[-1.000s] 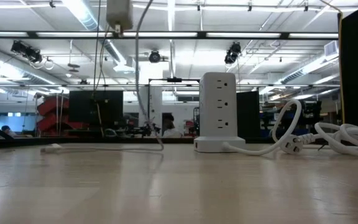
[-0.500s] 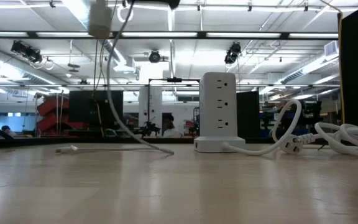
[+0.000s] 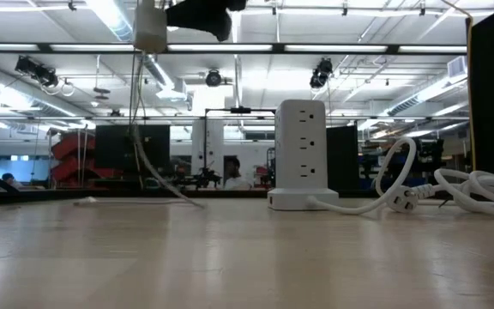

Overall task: Plug in charger
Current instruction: Insert the white charger adapter into the white outlet extension

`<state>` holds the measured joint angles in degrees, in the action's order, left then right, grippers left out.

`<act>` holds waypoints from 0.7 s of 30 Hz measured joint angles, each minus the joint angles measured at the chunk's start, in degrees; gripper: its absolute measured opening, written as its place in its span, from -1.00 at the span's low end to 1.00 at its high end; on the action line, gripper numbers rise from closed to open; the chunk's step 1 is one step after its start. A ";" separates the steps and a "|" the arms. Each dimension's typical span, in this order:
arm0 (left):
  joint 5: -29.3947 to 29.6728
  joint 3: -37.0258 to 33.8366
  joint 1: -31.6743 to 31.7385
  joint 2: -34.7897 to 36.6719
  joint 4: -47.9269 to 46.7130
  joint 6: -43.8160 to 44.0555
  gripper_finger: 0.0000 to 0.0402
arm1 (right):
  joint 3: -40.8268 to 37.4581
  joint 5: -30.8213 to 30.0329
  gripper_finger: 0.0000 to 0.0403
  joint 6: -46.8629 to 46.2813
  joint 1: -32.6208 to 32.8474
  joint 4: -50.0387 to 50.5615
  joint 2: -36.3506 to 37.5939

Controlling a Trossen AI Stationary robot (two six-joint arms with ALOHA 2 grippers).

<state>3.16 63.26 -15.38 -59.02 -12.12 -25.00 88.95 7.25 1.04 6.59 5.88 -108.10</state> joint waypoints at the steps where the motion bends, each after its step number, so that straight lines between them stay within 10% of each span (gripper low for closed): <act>1: 0.04 0.00 0.00 0.00 0.14 -0.04 -1.00 | 0.05 0.77 0.33 -0.01 0.00 -2.01 -0.87; 13: 0.84 0.00 0.00 -0.02 0.56 -0.23 -1.00 | 0.18 5.08 0.22 -2.17 -0.35 -6.26 -5.65; 21: 2.32 0.00 0.00 -0.02 0.37 -0.25 -1.00 | 0.17 5.61 -0.30 -1.01 -0.37 -5.40 -5.70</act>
<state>5.48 63.26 -15.38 -59.05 -11.75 -25.26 89.12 12.86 0.03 6.22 0.48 -113.80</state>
